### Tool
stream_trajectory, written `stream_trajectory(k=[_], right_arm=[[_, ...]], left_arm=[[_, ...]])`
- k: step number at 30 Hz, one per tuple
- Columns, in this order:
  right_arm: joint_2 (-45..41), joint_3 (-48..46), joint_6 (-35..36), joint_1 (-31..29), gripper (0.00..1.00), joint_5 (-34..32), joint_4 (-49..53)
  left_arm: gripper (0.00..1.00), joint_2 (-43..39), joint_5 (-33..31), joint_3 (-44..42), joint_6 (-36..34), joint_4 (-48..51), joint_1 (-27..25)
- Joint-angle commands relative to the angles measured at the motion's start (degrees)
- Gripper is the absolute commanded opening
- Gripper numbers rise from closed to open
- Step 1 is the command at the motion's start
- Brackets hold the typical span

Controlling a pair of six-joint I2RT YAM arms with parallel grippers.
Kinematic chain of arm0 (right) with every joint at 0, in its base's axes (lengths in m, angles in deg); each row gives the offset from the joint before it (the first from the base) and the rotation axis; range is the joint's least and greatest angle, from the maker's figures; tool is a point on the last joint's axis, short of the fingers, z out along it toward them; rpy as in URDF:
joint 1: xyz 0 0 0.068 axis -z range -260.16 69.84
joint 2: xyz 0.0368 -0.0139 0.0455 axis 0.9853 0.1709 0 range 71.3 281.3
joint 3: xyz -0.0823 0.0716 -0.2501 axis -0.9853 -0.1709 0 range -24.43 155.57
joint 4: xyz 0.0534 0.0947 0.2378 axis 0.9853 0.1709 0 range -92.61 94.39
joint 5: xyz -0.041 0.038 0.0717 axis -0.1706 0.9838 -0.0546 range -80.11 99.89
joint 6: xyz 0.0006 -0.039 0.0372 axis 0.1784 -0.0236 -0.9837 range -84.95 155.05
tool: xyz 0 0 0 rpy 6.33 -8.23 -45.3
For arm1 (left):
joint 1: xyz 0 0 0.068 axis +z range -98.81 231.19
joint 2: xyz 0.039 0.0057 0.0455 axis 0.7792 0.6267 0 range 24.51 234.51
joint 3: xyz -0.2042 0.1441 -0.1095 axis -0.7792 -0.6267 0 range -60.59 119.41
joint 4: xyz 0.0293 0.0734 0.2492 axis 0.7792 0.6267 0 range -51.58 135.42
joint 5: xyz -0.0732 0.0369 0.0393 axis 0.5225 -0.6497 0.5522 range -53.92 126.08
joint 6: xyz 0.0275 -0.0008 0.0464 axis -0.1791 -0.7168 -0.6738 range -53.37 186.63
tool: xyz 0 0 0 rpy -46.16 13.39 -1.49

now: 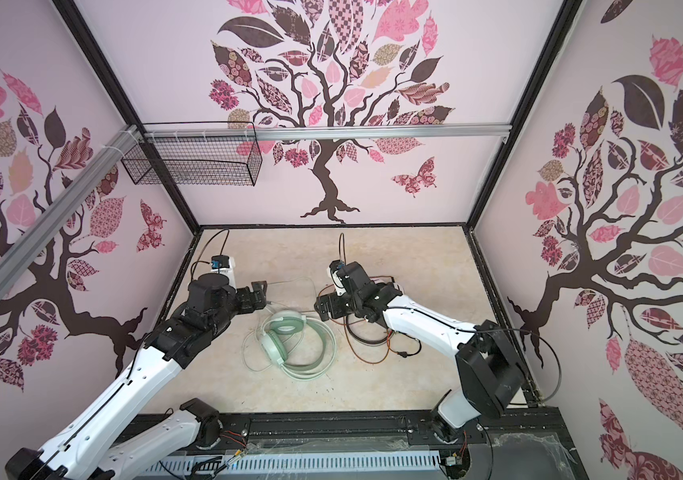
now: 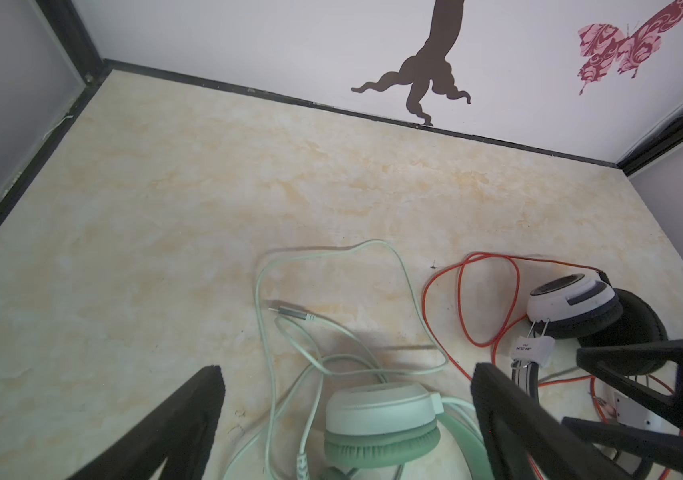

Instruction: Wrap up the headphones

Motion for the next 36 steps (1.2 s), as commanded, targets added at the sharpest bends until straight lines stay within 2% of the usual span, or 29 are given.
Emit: stream_trajectory(k=[1, 4, 10, 11, 15, 18, 22, 27, 36], right_arm=[[5.0, 3.7, 8.6, -0.2, 0.99, 8.9, 4.5], [9.2, 6.2, 10.9, -1.1, 0.97, 13.0, 4.3], [13.1, 9.0, 21.5, -5.0, 0.94, 13.7, 2.9], [13.1, 8.3, 22.9, -5.1, 1.00, 14.9, 1.2], [11.1, 2.4, 30.4, -5.2, 1.00, 14.7, -10.7], [9.7, -2.2, 41.1, -5.2, 1.00, 16.1, -18.9], [13.7, 2.8, 50.6, -5.2, 0.97, 16.5, -14.0], [17.8, 9.0, 51.2, -5.2, 0.93, 18.1, -12.0], [23.6, 16.5, 53.6, -5.2, 0.91, 20.2, -7.0]], left_arm=[[0.96, -4.2, -1.0, 2.4, 3.4, 9.4, 0.3], [0.96, -8.4, 2.9, 2.6, 4.0, 12.3, 0.3], [0.94, -16.6, 12.6, 0.4, 2.7, 13.9, 0.3], [0.94, -17.0, 13.1, 0.4, 2.9, 14.8, 0.0], [0.93, -19.0, 14.1, 0.7, 2.8, 16.8, -1.2], [0.93, -22.1, 14.2, -0.9, 2.8, 15.4, -2.8], [0.94, -26.6, 13.3, -2.2, 2.6, 14.0, -4.4], [0.95, -29.3, 12.8, -2.7, 2.1, 13.1, -4.4], [0.95, -28.6, 12.7, -2.9, 1.9, 12.5, -4.5]])
